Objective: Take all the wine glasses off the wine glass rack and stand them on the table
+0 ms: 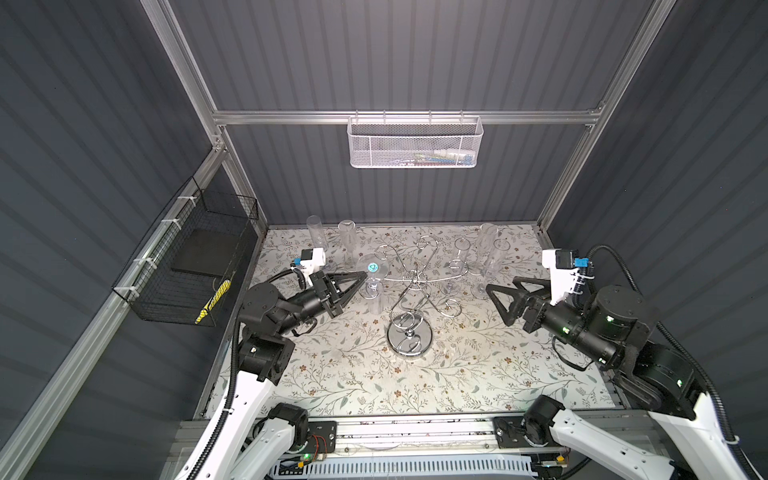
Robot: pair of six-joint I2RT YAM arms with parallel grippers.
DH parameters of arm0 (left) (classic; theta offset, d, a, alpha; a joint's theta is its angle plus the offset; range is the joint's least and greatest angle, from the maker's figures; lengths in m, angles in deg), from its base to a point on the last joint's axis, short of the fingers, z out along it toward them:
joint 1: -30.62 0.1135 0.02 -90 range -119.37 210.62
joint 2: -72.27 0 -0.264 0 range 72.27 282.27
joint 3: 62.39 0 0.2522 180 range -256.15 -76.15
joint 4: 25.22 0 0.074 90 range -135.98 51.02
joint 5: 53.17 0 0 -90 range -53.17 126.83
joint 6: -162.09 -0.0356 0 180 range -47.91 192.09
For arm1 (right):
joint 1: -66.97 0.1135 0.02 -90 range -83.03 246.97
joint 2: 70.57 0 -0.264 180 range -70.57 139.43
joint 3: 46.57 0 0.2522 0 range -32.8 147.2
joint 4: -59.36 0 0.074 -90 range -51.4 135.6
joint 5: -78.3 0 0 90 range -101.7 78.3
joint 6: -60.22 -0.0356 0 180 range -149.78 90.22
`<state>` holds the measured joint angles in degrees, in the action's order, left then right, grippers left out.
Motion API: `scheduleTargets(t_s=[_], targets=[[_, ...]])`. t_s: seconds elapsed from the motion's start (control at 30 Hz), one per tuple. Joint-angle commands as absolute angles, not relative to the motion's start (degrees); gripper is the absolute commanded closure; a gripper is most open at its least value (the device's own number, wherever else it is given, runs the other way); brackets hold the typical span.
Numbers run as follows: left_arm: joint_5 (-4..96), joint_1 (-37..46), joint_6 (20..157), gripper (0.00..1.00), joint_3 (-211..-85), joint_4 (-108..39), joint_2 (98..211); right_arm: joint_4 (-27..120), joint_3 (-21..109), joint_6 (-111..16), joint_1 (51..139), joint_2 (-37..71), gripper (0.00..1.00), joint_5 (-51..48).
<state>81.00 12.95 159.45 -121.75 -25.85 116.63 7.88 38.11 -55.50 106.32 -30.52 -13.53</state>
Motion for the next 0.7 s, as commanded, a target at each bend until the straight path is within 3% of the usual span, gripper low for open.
scheduleTargets(t_s=[0.0,0.33,0.67], targets=[[82.2,12.1,159.5,1.0,-122.6,-23.2,116.8,8.7,38.0,-56.0,106.3,-30.9,0.01,-13.3],[81.3,5.1,159.2,1.0,-122.6,-21.7,118.4,9.0,37.7,-55.6,106.3,-30.6,0.01,-13.3],[80.9,4.0,154.6,1.0,-124.1,-35.1,113.4,8.2,37.5,-55.6,106.3,-31.4,0.01,-13.5]])
